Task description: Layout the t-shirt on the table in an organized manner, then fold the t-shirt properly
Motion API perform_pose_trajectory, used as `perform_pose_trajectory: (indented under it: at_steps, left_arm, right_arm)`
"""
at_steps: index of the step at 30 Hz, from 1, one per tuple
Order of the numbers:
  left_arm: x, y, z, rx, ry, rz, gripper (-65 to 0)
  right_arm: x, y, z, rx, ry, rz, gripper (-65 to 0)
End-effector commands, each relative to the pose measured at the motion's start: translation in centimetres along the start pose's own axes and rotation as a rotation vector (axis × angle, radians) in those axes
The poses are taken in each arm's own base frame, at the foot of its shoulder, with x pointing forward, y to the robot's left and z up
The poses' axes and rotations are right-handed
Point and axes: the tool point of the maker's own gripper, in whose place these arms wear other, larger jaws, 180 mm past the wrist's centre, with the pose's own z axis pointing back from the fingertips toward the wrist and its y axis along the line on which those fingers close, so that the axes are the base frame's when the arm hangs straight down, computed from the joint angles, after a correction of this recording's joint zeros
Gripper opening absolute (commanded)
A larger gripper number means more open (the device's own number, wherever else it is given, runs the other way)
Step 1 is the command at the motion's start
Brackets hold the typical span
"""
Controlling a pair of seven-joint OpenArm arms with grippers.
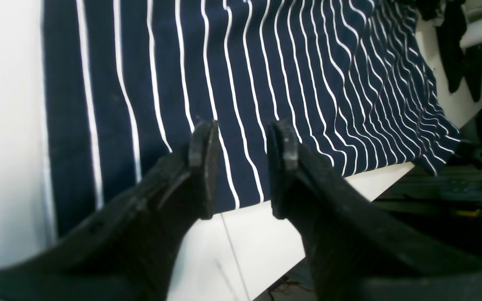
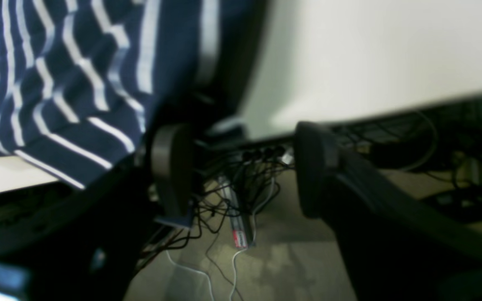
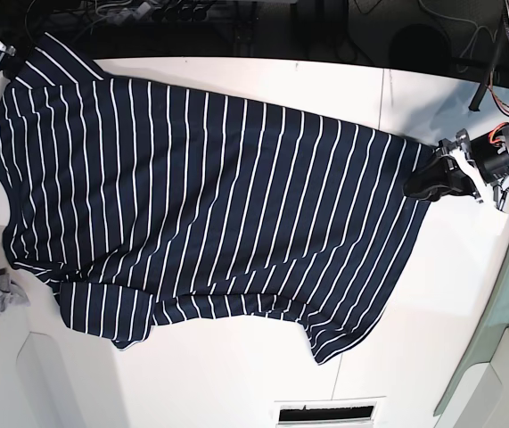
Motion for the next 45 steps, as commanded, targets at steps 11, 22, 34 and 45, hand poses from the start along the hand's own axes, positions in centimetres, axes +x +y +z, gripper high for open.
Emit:
perform_pose_trajectory:
  at_steps: [11,22,34,45]
  left_arm:
    - [0.7,-0.6,-0.2,-0.013,-0.037,-0.016,-42.8]
    - [0.6,-0.2,-0.2,0.006,-0.031,-0.029,-42.8]
    - [0.7,0.0,-0.2,0.021,-0.035,-0.040,-42.8]
    - [0.8,0.1,-0.2,0.022,-0.044,-0.040,-42.8]
  right_arm:
    - [-2.6,5.5,-2.9,0.148,0.167,0.118,-30.4]
    - [-5.1,7.7,0.1,0.196,0.242,0.192,-65.0]
    - [-4.9,9.8,3.1,0.223,0.231,0.278,-32.7]
    - [2.0,7.8,3.1,0.098,0.016,0.319,-34.6]
